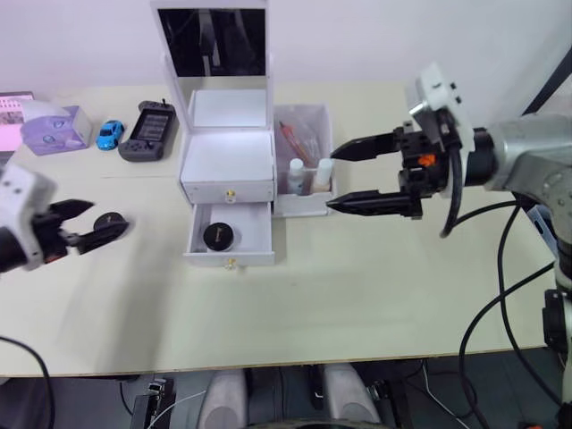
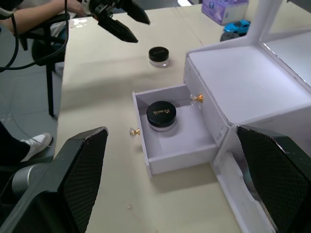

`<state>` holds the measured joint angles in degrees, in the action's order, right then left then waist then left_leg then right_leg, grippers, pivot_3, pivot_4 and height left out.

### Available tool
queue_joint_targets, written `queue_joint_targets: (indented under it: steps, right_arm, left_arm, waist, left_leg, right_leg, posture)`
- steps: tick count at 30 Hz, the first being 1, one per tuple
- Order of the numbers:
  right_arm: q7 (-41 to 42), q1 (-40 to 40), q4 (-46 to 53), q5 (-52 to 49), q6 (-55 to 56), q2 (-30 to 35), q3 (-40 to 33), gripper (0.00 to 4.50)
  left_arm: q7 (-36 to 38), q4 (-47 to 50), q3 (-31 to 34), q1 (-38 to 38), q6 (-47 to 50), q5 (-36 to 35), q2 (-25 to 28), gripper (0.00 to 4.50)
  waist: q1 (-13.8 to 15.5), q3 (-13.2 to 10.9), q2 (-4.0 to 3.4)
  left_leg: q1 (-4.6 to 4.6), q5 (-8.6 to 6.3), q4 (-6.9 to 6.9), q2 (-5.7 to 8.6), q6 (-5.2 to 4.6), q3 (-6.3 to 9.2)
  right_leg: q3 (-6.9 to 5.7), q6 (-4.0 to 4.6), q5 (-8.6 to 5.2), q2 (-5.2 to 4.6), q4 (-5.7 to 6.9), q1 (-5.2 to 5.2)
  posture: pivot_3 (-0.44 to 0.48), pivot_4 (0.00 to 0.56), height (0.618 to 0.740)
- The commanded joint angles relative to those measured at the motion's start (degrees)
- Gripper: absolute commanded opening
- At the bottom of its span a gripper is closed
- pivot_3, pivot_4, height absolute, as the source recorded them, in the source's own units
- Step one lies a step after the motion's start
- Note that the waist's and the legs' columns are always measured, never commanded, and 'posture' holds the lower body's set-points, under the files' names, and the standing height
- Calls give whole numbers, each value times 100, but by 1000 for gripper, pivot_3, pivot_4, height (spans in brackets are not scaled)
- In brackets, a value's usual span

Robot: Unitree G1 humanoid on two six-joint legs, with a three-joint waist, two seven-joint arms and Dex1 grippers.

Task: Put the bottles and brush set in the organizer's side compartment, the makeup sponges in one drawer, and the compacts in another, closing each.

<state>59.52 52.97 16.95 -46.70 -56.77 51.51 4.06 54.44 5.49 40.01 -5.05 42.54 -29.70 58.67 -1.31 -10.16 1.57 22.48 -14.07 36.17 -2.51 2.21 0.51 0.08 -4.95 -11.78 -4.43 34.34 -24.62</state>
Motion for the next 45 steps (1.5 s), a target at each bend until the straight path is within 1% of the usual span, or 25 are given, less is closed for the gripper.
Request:
queue_joint_targets:
  steps: [1, 4, 6, 11, 14, 17, 21, 24, 27, 31, 35, 39, 45]
  right_arm:
    - [204, 110, -190, 565, 488, 30, 229, 4500]
    - [277, 1, -331, 884, 819, -46, 318, 4500]
    - [369, -109, -445, 1069, 1035, -58, 359, 4500]
    - [575, -95, -649, 1169, 1095, -100, 310, 4500]
    - [608, -13, -641, 1108, 1017, -142, 216, 4500]
    - [625, 63, -574, 1060, 946, -155, 150, 4500]
    - [626, 110, -497, 1026, 863, -154, 79, 4500]
    - [619, 82, -443, 1023, 831, -143, 43, 4500]
    - [566, 57, -363, 989, 791, -153, 3, 4500]
    - [426, -3, -167, 912, 700, -173, -104, 4500]
    - [186, -31, 2, 834, 503, -199, -197, 4500]
    - [31, -75, 187, 763, 330, -131, -326, 4500]
    - [-201, -221, 434, 608, 64, -9, -557, 4500]
  left_arm:
    - [274, -716, 998, -650, -956, 468, -16, 4461]
    - [448, -1030, 1429, -969, -1678, 397, -358, 4461]
    - [452, -1272, 1607, -1170, -2216, 462, -616, 4461]
    - [294, -1393, 1710, -1568, -2719, 420, -1136, 4461]
    - [188, -1347, 1621, -1679, -2872, 424, -1283, 4461]
    - [88, -1343, 1523, -1696, -2958, 414, -1346, 4461]
    - [47, -1513, 1438, -1587, -3007, 381, -1276, 4461]
    - [5, -1410, 1293, -1480, -2760, 318, -1198, 4461]
    - [-29, -1180, 967, -1359, -2385, 319, -1044, 4461]
    - [-341, -1050, 298, -707, -1793, 432, -698, 4461]
    - [-575, -1305, -465, 84, -1616, 659, -550, 4461]
    - [-803, -1667, -1226, 1007, -1504, 864, -638, 4461]
    - [-1130, -2521, -1983, 2013, -1640, 1276, -780, 4461]
  waist:
    - [-16, 1, 2]
    - [43, 0, 2]
    - [71, 1, 3]
    - [43, 5, 9]
    - [35, 7, 12]
    - [36, 7, 12]
    - [31, 7, 12]
    - [33, 7, 12]
    - [36, 7, 13]
    - [69, 8, 14]
    - [48, 8, 12]
    - [41, 8, 13]
    - [50, 9, 14]
  left_leg:
    - [3, 0, -6, -2, 0, -3]
    - [18, 0, -13, -4, 1, -10]
    - [25, -1, -9, -5, 1, -10]
    - [26, -1, 3, -4, 2, -25]
    - [22, -2, 4, -10, 3, -32]
    - [20, -2, 0, -21, 3, -31]
    - [20, -2, -6, -24, 3, -32]
    - [22, -2, -5, -24, 3, -35]
    - [21, -2, -3, -24, 3, -36]
    - [20, -1, -1, -24, 3, -31]
    - [17, -1, 1, -23, 3, -34]
    - [15, -1, -2, -23, 2, -34]
    - [10, 0, 0, -24, 1, -33]
  right_leg:
    - [0, 0, 0, 0, -2, -6]
    - [0, 0, 0, -2, -4, -25]
    - [-4, 0, 0, -5, -3, -29]
    - [-6, 8, 4, -24, -8, -28]
    - [-10, 11, 6, -25, -6, -31]
    - [-15, 13, 8, -16, 2, -39]
    - [-16, 15, 8, -11, 6, -45]
    - [-16, 15, 9, -11, 6, -45]
    - [-16, 15, 9, -11, 6, -43]
    - [-19, 15, 9, -11, 10, -42]
    - [-18, 16, 10, -11, 14, -36]
    - [-17, 14, 12, -4, 16, -34]
    - [-17, 12, 12, -1, 26, -33]
  posture:
    - [0, 150, 740]
    - [0, 150, 740]
    - [0, 150, 740]
    - [0, 150, 740]
    - [0, 150, 740]
    - [0, 150, 740]
    - [0, 150, 740]
    - [0, 150, 740]
    - [0, 150, 740]
    - [0, 150, 740]
    - [0, 150, 740]
    - [0, 150, 740]
    - [0, 150, 740]
